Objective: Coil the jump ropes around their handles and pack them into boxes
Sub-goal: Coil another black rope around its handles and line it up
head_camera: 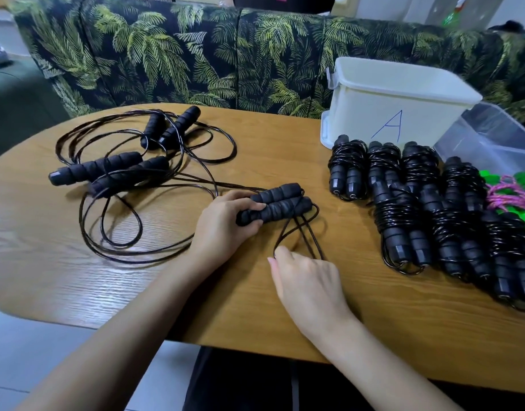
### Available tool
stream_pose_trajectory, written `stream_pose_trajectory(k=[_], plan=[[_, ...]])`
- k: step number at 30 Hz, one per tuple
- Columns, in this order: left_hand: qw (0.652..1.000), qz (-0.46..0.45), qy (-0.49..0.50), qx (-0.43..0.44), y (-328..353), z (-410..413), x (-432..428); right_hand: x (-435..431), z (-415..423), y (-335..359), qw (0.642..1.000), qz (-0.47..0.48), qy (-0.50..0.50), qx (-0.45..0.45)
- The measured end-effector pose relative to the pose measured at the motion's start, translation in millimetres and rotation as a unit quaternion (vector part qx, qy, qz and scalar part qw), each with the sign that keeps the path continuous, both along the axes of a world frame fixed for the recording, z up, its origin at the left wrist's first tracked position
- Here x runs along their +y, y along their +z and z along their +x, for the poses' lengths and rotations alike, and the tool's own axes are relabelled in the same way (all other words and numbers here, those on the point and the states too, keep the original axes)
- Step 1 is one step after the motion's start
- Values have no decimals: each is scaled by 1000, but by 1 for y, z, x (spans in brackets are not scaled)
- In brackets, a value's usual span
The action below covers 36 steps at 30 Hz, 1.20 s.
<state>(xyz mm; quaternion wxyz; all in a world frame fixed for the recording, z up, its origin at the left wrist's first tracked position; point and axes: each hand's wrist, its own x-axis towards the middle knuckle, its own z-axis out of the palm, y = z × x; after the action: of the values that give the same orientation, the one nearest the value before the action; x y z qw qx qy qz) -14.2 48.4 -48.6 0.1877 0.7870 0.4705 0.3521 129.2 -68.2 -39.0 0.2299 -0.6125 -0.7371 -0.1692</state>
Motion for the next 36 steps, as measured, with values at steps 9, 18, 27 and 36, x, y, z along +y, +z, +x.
stream_pose_trajectory(k=[9,18,27,36], plan=[[999,9,-13,39,2,-3,2,-10,-6,-6,999,11,-29,27],[975,-108,-84,175,43,-5,-1,-17,-37,-12,999,-22,-5,24],[992,-11,-73,98,17,-8,15,7,54,5,988,-44,143,-24],[993,-12,-59,101,1,-6,15,39,112,11,977,-87,185,-63]])
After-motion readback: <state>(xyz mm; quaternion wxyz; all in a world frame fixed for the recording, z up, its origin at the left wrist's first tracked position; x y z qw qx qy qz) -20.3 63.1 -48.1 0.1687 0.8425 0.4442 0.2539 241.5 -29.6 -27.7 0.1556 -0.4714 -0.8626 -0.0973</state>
